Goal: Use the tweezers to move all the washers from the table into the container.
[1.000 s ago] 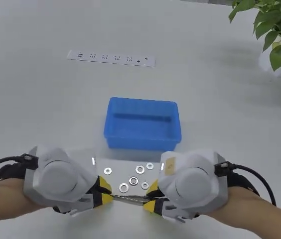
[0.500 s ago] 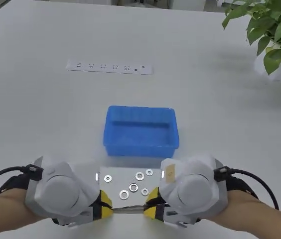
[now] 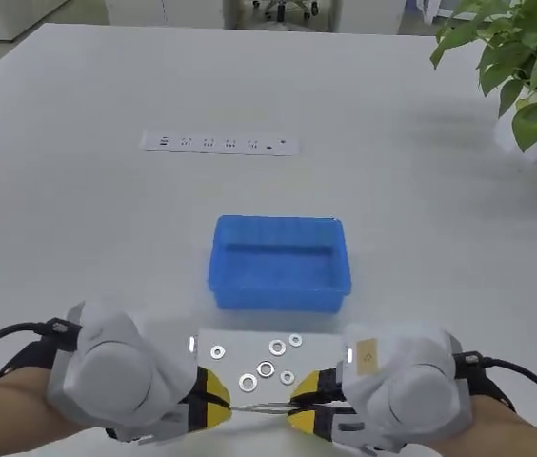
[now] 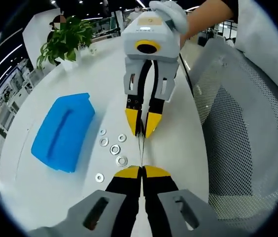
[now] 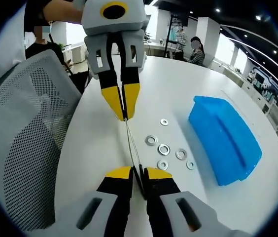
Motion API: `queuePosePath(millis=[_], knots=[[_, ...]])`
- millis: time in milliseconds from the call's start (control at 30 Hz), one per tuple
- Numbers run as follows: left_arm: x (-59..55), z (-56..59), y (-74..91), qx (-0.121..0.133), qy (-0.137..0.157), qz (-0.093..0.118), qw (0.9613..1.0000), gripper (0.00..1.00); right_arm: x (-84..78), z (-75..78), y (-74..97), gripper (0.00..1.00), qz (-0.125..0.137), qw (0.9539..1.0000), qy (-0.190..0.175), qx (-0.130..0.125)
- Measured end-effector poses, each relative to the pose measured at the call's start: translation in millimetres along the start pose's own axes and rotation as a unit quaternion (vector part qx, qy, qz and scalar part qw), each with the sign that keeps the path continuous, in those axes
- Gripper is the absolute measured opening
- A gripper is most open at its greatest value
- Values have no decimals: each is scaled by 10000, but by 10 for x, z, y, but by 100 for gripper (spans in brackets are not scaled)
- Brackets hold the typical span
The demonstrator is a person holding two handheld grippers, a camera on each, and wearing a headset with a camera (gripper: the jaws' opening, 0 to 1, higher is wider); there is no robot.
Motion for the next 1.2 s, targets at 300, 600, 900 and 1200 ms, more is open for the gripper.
queuePosePath(millis=[300, 600, 900, 1200], knots=[[263, -45, 60, 121, -285, 185, 9994, 4, 25, 20, 58, 9, 107, 9991, 397, -63], [770, -51, 24, 173, -142, 987, 9949, 4, 21, 52, 205, 9, 235, 9984, 462, -221], [1211, -25, -213, 43, -126, 1539, 9880, 4, -44, 93, 365, 8, 490, 9978, 222, -394], [1297, -9, -300, 3, -70, 1673, 9859, 10, -54, 79, 381, 8, 695, 9968, 145, -379]])
Point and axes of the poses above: the centre of the closed fingertips' face, and the gripper's own axes: y roughly backward along the fingers, z roughly to its right, x roughly out of its top, the point moved 1 cm from there along y, roughly backward along the fingers, and after that the axes turned 7 degrees about z, right-handed, at the moved point
